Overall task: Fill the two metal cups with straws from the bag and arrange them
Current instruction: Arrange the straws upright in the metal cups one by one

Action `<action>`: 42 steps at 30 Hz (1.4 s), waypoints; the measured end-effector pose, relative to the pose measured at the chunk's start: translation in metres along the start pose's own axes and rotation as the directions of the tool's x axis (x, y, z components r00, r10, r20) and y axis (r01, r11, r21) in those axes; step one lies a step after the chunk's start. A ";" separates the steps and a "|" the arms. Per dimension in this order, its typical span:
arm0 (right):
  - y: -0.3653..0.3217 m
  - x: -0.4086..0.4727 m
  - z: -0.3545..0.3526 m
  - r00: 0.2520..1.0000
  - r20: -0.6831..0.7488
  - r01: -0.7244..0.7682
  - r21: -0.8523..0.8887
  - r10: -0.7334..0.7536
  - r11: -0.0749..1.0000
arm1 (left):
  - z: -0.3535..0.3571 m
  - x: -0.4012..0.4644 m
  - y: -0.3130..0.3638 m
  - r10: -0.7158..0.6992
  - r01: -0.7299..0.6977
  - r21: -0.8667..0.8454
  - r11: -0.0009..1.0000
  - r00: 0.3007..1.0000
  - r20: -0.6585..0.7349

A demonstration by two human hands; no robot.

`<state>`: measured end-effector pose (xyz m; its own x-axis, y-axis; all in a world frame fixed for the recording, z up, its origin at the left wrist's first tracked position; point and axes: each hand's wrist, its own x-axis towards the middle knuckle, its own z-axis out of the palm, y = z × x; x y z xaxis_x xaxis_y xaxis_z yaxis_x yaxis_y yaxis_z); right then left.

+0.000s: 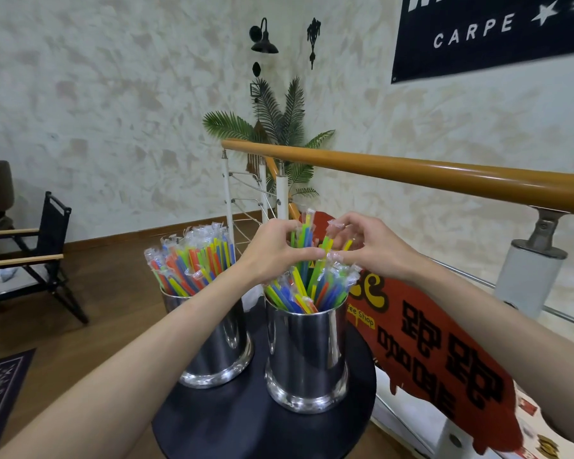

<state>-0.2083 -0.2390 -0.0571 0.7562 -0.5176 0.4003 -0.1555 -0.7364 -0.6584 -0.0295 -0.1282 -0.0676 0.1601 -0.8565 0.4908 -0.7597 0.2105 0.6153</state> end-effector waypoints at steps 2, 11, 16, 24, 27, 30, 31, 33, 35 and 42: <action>0.002 -0.001 -0.001 0.999 -0.034 0.004 -0.027 -0.005 1.000 | -0.001 -0.001 0.001 -0.014 0.014 0.002 1.000 1.000 0.005; 0.005 -0.005 -0.009 0.999 0.022 -0.038 0.072 0.037 0.997 | 0.002 0.002 0.002 -0.058 0.060 0.061 0.996 0.997 -0.046; -0.008 0.000 0.000 0.995 -0.088 0.051 0.077 -0.044 0.996 | 0.005 0.005 0.001 -0.052 0.056 0.090 0.994 0.998 -0.047; -0.018 0.012 0.016 0.993 -0.094 0.078 0.035 -0.074 0.996 | 0.000 0.005 -0.001 -0.062 0.064 0.095 0.993 0.998 -0.026; -0.016 0.013 0.013 0.987 -0.156 0.043 0.025 -0.039 0.999 | -0.008 0.001 0.002 -0.026 0.024 0.036 0.999 0.997 0.067; -0.014 0.013 0.008 0.984 -0.180 0.008 0.071 0.005 0.997 | -0.012 -0.001 0.001 0.004 -0.005 0.003 1.000 0.994 0.109; -0.015 0.013 0.007 0.983 -0.182 0.008 0.094 0.010 0.996 | -0.012 -0.001 0.001 0.003 -0.003 -0.003 1.000 0.994 0.105; -0.020 0.012 0.006 0.984 -0.180 0.028 0.167 0.003 0.986 | -0.011 -0.001 0.002 0.003 -0.002 -0.008 1.000 0.995 0.104; -0.027 0.012 0.005 0.983 -0.185 0.060 0.221 -0.019 0.973 | -0.010 -0.001 0.002 0.002 -0.002 -0.001 1.000 0.993 0.119; -0.031 0.005 0.011 0.983 -0.167 0.098 0.138 -0.074 0.986 | -0.009 -0.002 0.004 -0.021 0.022 -0.008 1.000 0.993 0.113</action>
<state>-0.1926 -0.2136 -0.0416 0.6492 -0.5267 0.5488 0.0088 -0.7163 -0.6978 -0.0271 -0.1213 -0.0612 0.1034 -0.9085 0.4049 -0.7509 0.1957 0.6308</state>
